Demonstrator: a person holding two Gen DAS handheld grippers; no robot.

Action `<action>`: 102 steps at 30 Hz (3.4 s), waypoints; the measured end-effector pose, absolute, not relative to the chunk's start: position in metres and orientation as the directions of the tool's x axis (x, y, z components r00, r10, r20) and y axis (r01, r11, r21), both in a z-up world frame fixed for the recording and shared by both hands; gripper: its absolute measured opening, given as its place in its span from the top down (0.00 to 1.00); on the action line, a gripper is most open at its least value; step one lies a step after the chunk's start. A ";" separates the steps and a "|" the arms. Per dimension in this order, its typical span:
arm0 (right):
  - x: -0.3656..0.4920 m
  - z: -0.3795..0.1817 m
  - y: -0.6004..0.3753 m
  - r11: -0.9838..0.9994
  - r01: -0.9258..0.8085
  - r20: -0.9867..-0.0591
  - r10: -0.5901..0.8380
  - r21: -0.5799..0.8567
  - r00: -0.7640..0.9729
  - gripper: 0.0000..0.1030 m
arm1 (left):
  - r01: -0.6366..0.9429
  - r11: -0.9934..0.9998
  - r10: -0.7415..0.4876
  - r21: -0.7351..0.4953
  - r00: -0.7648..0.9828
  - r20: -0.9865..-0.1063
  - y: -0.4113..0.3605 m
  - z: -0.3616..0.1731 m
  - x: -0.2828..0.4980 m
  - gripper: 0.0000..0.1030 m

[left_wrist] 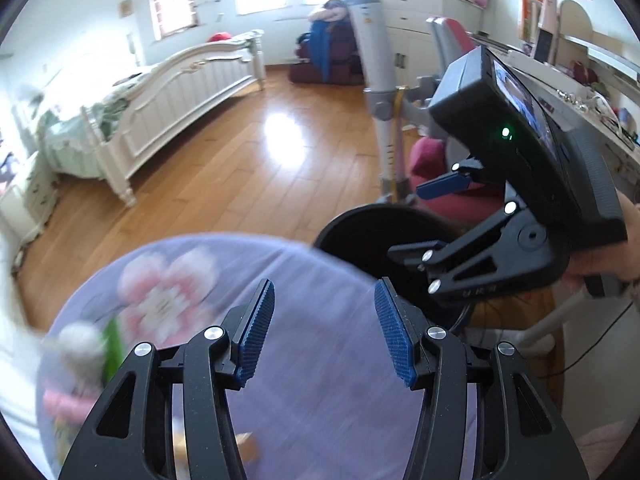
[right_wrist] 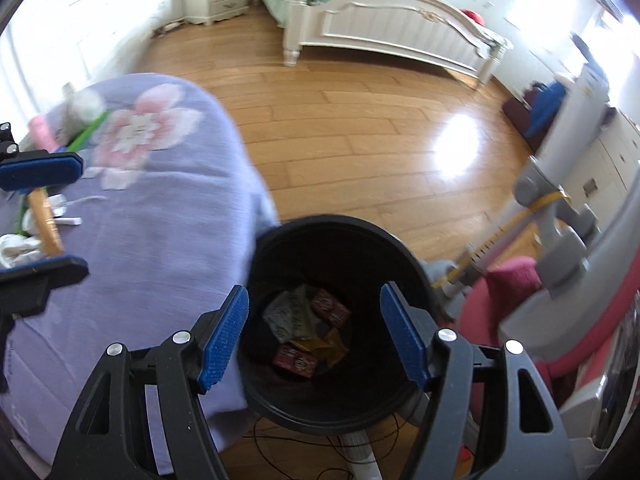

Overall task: Collect trash
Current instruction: 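Move both open grippers from the bin back toward the table, then grasp the blue milk carton with the left gripper while the right grasps the gold wrapper, then carry the milk carton and gold wrapper over the bin and open both grippers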

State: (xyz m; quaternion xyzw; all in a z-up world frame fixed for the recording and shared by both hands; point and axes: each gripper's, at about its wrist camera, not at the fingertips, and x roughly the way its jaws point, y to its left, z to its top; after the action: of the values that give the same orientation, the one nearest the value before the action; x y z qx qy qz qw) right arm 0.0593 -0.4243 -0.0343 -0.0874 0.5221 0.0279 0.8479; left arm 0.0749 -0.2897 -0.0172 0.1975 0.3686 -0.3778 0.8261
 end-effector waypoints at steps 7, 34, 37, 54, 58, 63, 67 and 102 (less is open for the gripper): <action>0.063 -0.031 -0.340 0.943 -0.323 -0.893 0.073 -0.084 0.445 0.34 | 0.651 0.755 -0.364 0.084 0.522 -0.772 -0.175 -0.016 0.064 0.49; 0.099 -0.056 -0.193 0.821 -0.571 -0.944 0.202 0.017 0.262 0.63 | 0.436 0.884 -0.108 0.169 0.542 -0.833 0.014 -0.062 0.149 0.32; 0.098 -0.060 -0.191 0.819 -0.573 -0.947 0.202 0.024 0.248 0.68 | 0.430 0.887 -0.104 0.167 0.538 -0.836 0.016 -0.062 0.156 0.32; 0.099 -0.060 -0.192 0.817 -0.576 -0.945 0.179 -0.012 0.274 0.96 | 0.473 0.876 -0.187 0.091 0.509 -0.840 0.019 -0.078 0.154 0.55; 0.091 -0.052 -0.192 0.820 -0.571 -0.934 0.183 -0.026 0.306 0.96 | 0.459 0.884 -0.194 0.091 0.537 -0.821 0.017 -0.068 0.148 0.55; 0.085 -0.039 -0.197 0.827 -0.561 -0.921 0.186 -0.042 0.342 0.96 | 0.462 0.880 -0.197 0.113 0.571 -0.797 0.010 -0.048 0.136 0.55; 0.080 -0.033 -0.204 0.831 -0.553 -0.913 0.186 -0.050 0.363 0.96 | 0.462 0.879 -0.200 0.122 0.588 -0.784 0.003 -0.034 0.125 0.55; 0.046 -0.036 -0.437 0.985 -0.161 -0.892 0.013 -0.067 0.451 0.96 | 0.763 0.645 -0.486 0.032 0.443 -0.753 -0.281 -0.019 0.095 0.55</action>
State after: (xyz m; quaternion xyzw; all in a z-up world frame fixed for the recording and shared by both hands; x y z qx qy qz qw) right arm 0.0460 -0.4370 -0.0359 -0.0712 0.5213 0.0512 0.8489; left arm 0.0954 -0.2806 -0.0195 0.1876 0.3692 -0.3772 0.8284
